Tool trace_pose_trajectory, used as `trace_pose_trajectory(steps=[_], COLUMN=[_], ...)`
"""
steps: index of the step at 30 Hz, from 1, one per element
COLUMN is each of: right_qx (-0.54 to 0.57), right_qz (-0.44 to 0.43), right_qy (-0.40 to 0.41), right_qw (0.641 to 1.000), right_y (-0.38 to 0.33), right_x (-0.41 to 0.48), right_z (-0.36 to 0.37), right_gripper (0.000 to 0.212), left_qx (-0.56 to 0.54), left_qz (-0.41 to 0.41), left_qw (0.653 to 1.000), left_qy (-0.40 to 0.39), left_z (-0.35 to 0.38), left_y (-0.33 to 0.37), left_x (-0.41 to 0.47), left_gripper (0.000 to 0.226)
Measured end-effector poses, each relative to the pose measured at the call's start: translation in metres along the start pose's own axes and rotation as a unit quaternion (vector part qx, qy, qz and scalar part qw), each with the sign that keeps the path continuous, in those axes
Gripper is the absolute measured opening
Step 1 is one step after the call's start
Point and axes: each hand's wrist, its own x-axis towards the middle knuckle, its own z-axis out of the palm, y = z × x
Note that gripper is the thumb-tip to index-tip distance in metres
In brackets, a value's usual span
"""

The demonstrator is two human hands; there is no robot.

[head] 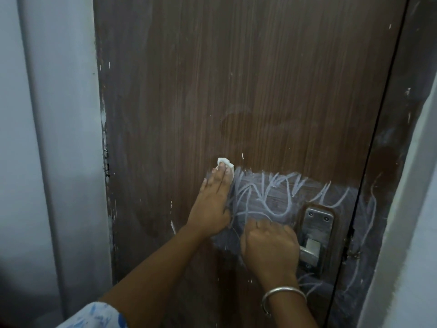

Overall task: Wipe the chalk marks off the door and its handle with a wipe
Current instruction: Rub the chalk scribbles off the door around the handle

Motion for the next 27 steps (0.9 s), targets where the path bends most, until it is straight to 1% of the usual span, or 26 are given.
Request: trace_pose_trajectory(steps=[3,6,10,15,18,20,22,25,27], right_qx=[0.004,0.008,0.008,0.011,0.017,0.022,0.022,0.023,0.023], right_qz=[0.004,0.004,0.010,0.017,0.019,0.017,0.018,0.020,0.024], right_qy=[-0.001,-0.007,-0.020,-0.042,-0.051,-0.050,-0.057,-0.075,-0.075], right_qw=[1.000,1.000,1.000,0.999,0.998,0.998,0.998,0.997,0.997], right_y=[0.000,0.000,-0.001,-0.002,-0.002,-0.002,-0.003,-0.004,-0.005], right_x=[0.000,0.000,0.000,-0.001,-0.001,0.000,0.001,0.001,0.001], right_z=[-0.001,-0.001,-0.002,-0.007,-0.010,-0.011,-0.013,-0.014,-0.016], right_gripper=[0.019,0.019,0.018,0.017,0.019,0.018,0.017,0.017,0.017], left_qx=[0.025,0.052,0.119,0.117,0.131,0.145,0.173,0.204,0.221], left_qz=[0.011,0.063,0.131,0.189,0.215,0.225,0.237,0.277,0.302], left_qw=[1.000,0.996,0.984,0.975,0.968,0.963,0.955,0.936,0.924], left_qy=[-0.009,-0.027,-0.027,-0.012,-0.016,-0.026,-0.046,-0.076,-0.079], left_z=[0.000,0.003,-0.003,-0.008,-0.010,-0.014,-0.020,-0.027,-0.029], left_y=[0.004,0.009,0.009,0.028,0.033,0.032,0.031,0.038,0.049], left_x=[0.001,0.001,0.003,0.010,0.014,0.016,0.018,0.026,0.032], left_gripper=[0.085,0.086,0.078,0.069,0.076,0.075,0.075,0.074,0.072])
